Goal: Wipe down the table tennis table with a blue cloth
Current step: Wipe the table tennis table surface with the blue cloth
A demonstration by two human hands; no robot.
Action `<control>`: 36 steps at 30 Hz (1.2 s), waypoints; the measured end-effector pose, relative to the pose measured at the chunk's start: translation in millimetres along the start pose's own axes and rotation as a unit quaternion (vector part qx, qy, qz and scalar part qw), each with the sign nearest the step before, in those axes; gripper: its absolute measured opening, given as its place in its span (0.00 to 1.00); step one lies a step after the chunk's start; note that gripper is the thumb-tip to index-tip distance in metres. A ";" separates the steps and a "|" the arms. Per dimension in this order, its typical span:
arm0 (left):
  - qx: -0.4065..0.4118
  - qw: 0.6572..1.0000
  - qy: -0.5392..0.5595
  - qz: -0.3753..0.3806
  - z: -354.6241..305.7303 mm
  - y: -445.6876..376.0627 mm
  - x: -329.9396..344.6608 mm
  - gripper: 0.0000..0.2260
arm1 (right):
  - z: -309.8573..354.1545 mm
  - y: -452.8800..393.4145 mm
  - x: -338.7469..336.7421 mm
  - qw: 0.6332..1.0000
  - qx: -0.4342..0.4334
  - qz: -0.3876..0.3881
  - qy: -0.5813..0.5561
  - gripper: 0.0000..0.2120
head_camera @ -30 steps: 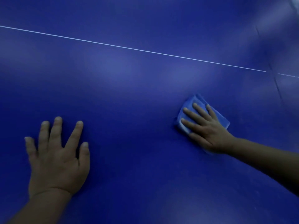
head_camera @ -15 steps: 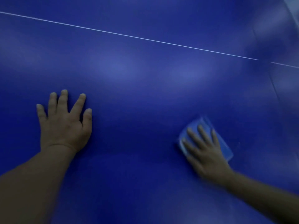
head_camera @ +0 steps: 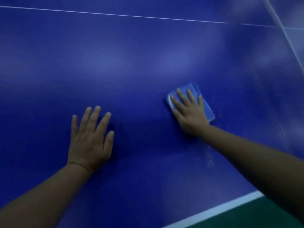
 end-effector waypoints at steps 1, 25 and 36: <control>0.025 1.000 -0.003 0.001 -10.2 8.1 3.0 0.28 | -0.8 46.3 7.6 1.000 -0.012 0.006 -0.001 0.26; 0.088 0.992 -0.010 0.091 -25.8 20.8 39.0 0.29 | 20.3 224.8 29.0 0.940 -0.333 0.050 0.061 0.23; 0.090 0.992 0.002 0.083 -25.0 21.3 37.5 0.28 | 124.9 249.2 48.3 0.990 -0.134 0.000 -0.037 0.23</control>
Point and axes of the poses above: each hand's wrist, its own y-axis away from the middle knuckle, its own x-axis out of the palm, z = x × y, the point moved 8 cm from there along -y, towards the middle knuckle, and after that the axes turned 9 degrees about x, right-handed, at the moved point
